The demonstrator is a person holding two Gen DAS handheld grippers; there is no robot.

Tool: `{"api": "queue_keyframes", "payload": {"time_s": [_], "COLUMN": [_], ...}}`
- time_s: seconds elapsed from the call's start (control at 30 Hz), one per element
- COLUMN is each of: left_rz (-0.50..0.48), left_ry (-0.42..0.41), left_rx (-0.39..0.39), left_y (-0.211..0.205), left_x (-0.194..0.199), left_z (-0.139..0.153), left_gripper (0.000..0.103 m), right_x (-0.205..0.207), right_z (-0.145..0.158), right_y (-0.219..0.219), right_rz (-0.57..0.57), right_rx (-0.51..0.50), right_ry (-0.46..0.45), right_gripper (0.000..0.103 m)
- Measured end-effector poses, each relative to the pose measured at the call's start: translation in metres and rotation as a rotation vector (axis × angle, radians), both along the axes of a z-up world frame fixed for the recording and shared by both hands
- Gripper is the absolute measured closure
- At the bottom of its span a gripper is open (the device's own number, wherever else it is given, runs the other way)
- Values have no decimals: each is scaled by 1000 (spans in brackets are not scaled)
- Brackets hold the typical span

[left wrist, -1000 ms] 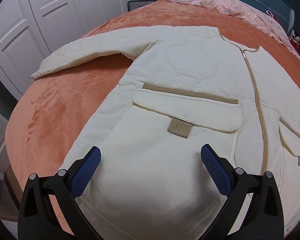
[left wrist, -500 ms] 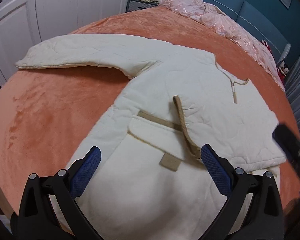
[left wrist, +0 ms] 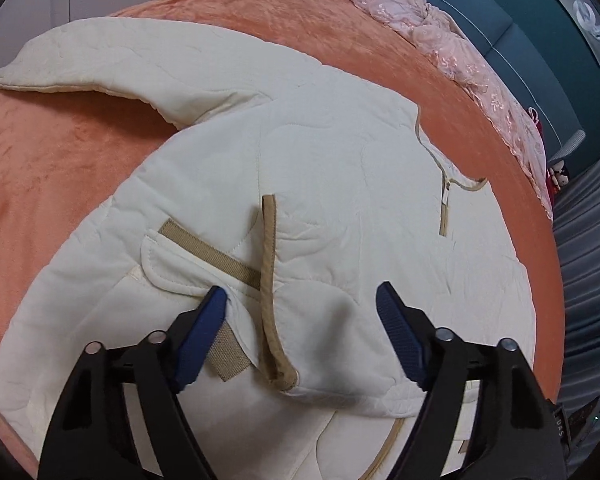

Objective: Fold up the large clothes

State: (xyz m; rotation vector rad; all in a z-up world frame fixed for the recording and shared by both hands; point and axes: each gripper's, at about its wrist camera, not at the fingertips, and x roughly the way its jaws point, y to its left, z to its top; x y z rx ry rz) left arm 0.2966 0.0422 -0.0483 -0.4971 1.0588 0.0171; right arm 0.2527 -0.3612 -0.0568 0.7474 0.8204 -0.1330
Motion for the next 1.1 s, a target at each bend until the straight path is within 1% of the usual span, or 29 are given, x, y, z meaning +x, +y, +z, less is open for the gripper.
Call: {"api": "queue_keyframes", "payload": {"time_s": [0.03,0.07,0.1,0.13,0.17,0.2,0.23,0.27,0.3,0.37,0.5,0.57,0.63,0.67,0.73,0.77,0.8,0.83,0.87,0.93,0.97,1.0,1.03,1.07,1.1], "left_rz": [0,-15,-40,-47,-52,-59,-60,-53,-38,-21,19,13,-34,-56,-68,-74,-82,-89,-91,-98,-97,-97,-93,-92,-92], "left_ry": [5,-12,-8,-1,-6,-6,-2,-4,-15,-3,74,55,43,58,67,71,72,56,23,-66,-112,-151,-185,-214,-232], "left_rx": [9,-4,-21,-24,-27,-16,6,21,25,13,-120,-124,-134,-141,-136,-127,-128,-144,-143,-86,-66,-65,-62,-46,-16], "left_y": [2,2,2,1,0,-1,-2,-2,0,6,18,15,6,0,-6,-8,-8,-7,-5,0,5,11,18,23,25], "left_x": [3,6,11,14,17,19,20,19,17,14,9,7,12,16,21,23,26,28,30,36,39,43,46,50,53], "left_z": [2,4,6,8,11,14,16,16,16,11,-16,-16,-13,-14,-14,-14,-14,-10,-1,26,42,55,67,77,82], "left_gripper": [39,65,75,75,71,53,38,17,16,15,15,16,26,40,55,79,100,100,100,101,101,101,101,101,101], "right_x": [5,9,15,19,23,27,30,32,33,34,32,32,31,31,31,31,33,34,36,43,47,50,54,58,61], "right_z": [-2,-2,-4,-3,-4,-4,-4,-4,-4,-3,-3,-4,-4,-5,-5,-5,-5,-5,-5,-2,1,5,10,16,22], "right_y": [-4,-7,-9,-13,-13,-13,-12,-10,-8,-8,-7,-7,-7,-7,-8,-9,-10,-12,-13,-18,-19,-20,-19,-16,-11], "right_rz": [-14,-27,-40,-44,-48,-49,-46,-40,-32,-20,-9,-10,-11,-11,-15,-18,-22,-30,-35,-38,-34,-29,-21,-7,9], "right_rx": [7,9,9,14,19,20,18,15,8,-10,-22,-24,-27,-26,-26,-27,-29,-33,-37,-42,-35,-25,-21,-31,-54], "right_ry": [-4,-5,-4,-4,-2,-2,-2,-2,-1,1,2,5,4,3,1,1,3,4,4,1,-6,-20,-40,-64,-80], "right_gripper": [45,45,45,45,45,45,45,45,45,45,45,45,45,45,45,45,45,45,46,49,56,59,66,76,81]}}
